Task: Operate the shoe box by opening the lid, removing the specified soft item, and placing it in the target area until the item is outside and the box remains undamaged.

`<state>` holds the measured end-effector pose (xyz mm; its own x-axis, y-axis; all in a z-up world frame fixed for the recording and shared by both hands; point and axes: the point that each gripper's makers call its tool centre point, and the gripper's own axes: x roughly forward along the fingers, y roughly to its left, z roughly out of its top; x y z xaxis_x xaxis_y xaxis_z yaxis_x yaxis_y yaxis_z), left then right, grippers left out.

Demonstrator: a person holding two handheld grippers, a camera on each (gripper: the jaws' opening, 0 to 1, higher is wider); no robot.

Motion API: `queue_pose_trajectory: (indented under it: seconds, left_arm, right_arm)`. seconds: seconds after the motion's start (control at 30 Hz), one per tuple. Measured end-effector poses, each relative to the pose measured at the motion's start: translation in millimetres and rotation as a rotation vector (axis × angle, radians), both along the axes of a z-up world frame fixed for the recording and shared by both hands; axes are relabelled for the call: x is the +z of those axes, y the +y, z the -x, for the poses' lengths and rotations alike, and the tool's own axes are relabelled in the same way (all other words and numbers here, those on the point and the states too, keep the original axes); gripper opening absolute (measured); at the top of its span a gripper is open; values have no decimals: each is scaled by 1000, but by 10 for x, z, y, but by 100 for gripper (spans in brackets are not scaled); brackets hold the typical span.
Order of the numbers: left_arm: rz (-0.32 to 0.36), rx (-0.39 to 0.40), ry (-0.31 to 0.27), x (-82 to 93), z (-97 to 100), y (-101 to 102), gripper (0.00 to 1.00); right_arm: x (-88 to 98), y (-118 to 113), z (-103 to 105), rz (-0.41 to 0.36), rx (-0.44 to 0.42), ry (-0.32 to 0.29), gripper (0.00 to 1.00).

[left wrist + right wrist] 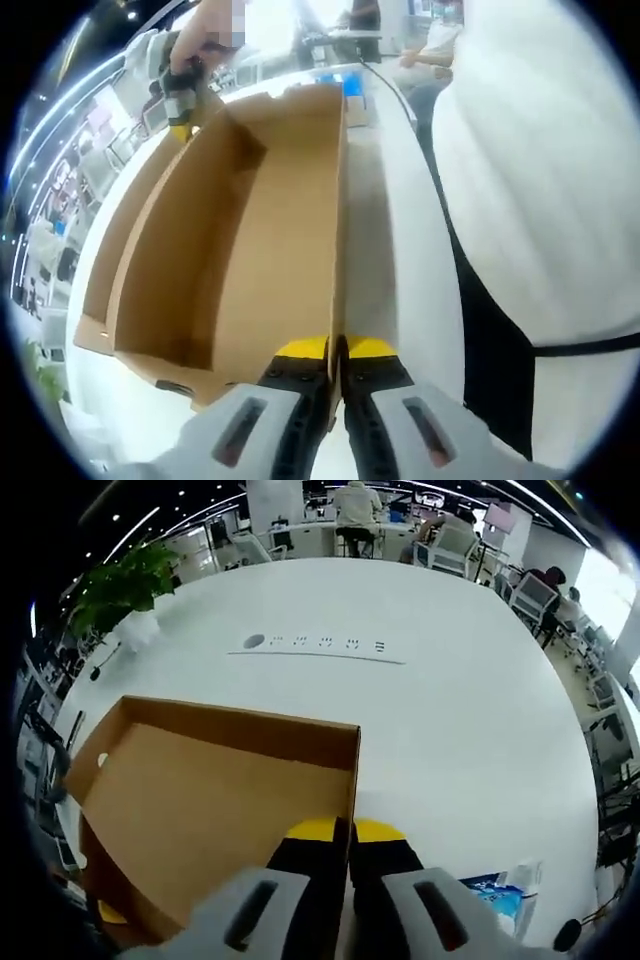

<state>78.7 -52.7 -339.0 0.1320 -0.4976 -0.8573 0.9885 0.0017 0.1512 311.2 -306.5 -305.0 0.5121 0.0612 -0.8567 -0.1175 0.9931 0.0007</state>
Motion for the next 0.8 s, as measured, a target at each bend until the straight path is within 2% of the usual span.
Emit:
queue_pose_trajectory:
  seconds: [0.1,0.2,0.3,0.53,0.57,0.7,0.8]
  left_arm:
    - [0,-1,0,-1,3,0,3]
    - [-2,-2,0,-1,6,0,2]
    - [3,4,1,-5,8,5,1]
    - [6,26,33,11,-7,16,1]
    - [8,22,32,11,-4,13,1]
    - [-2,25,17,-3,12,1,1]
    - [-12,25,7,-3,8,0,1]
  right_arm:
    - [26,-4,3,-5,-9,-3,1]
    - [80,12,-7,-12,-13,-25,0]
    - [183,61,-61,-35,-15,-78,0]
    - [294,71,-75,-53,-16,-121,0]
    - [308,73,-74,-79,-47,-130,0]
    - [308,75,-64,-86,-48,-133,0]
    - [324,77,-43,-60,-32,-163,0]
